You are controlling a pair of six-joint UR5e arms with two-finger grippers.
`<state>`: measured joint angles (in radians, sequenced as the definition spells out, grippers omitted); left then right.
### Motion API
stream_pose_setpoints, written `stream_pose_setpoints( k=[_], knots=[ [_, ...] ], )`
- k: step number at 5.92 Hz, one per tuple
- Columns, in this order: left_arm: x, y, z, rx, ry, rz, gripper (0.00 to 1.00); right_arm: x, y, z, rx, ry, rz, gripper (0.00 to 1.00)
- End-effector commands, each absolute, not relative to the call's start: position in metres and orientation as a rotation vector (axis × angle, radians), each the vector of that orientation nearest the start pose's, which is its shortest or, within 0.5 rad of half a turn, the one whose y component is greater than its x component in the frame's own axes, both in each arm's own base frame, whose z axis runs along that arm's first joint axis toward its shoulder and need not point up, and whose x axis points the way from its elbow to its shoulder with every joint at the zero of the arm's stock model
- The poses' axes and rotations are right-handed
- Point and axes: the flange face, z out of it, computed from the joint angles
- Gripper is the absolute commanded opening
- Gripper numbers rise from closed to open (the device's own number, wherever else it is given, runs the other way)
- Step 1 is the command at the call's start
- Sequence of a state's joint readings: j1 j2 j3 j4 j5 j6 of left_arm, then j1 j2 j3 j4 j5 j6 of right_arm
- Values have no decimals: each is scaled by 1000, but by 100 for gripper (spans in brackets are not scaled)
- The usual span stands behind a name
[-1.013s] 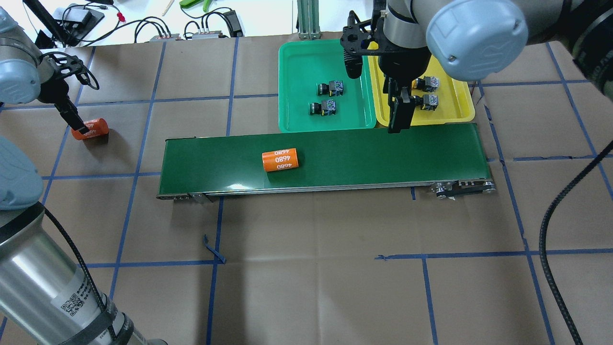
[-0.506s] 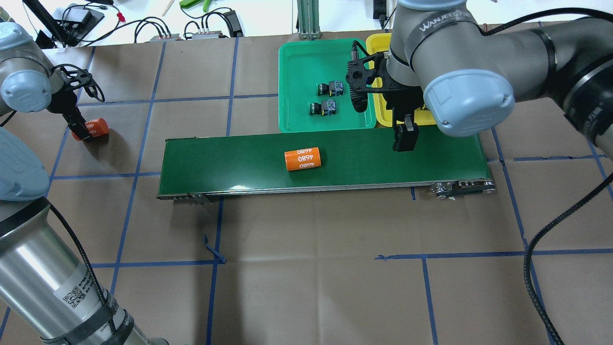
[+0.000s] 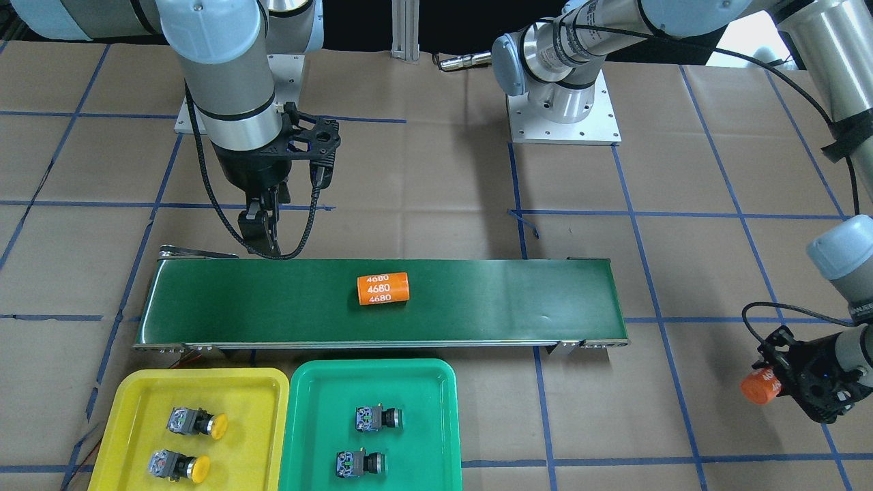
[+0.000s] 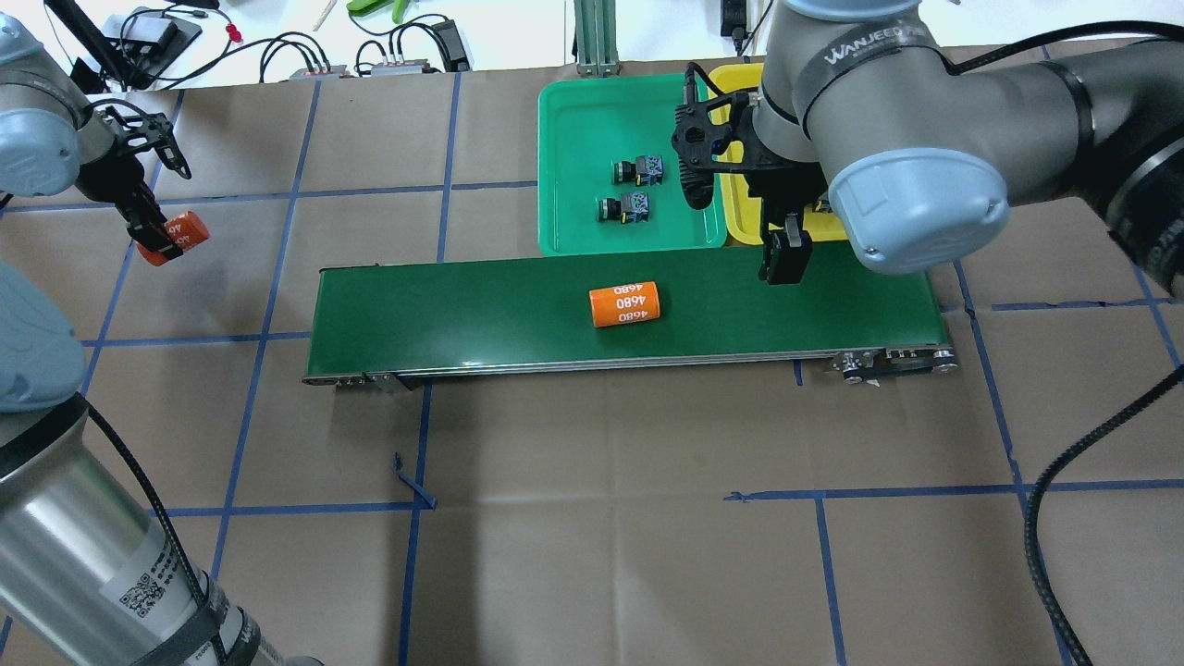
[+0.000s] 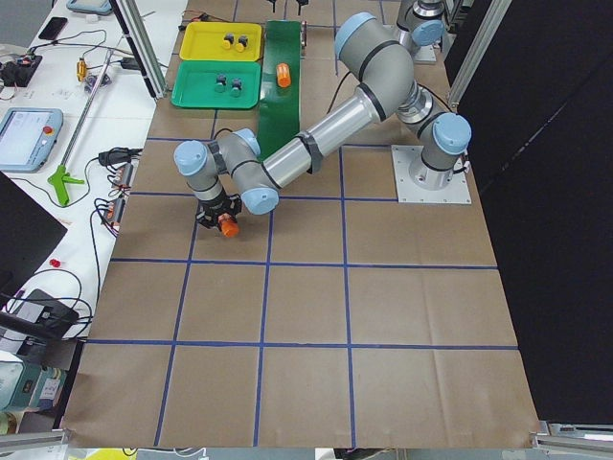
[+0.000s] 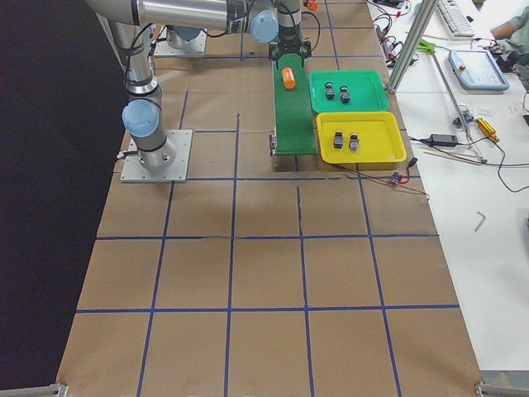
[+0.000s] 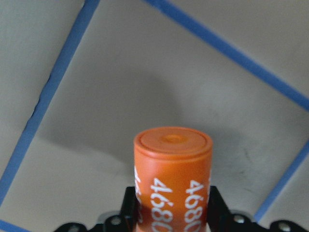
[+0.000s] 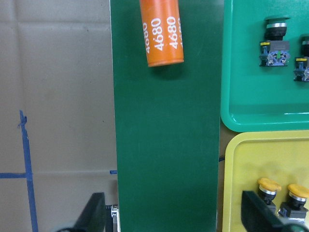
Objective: Sort buttons by color to trays
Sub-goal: 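Carry the cylinder onto the belt with left while right lowers to belt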
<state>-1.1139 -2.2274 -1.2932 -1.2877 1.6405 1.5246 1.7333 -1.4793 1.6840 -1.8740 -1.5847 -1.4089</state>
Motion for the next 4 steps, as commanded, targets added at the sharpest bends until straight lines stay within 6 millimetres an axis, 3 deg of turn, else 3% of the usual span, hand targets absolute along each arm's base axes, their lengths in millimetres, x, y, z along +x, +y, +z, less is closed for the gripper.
stream_pose_setpoints(
  k=[1, 2, 3, 4],
  knots=[
    [60, -681, 322, 1898, 2571, 172, 0, 220, -500, 423, -2250, 2243, -168, 100],
    [-19, -662, 331, 2040, 2461, 195, 1, 220, -499, 422, -2248, 2244, -166, 100],
    [-75, -625, 317, 2149, 2387, 250, 1, 220, -499, 420, -2245, 2242, -158, 100],
    [-89, -597, 299, 2170, 2385, 276, 7, 220, -498, 420, -2245, 2242, -158, 100]
  ],
)
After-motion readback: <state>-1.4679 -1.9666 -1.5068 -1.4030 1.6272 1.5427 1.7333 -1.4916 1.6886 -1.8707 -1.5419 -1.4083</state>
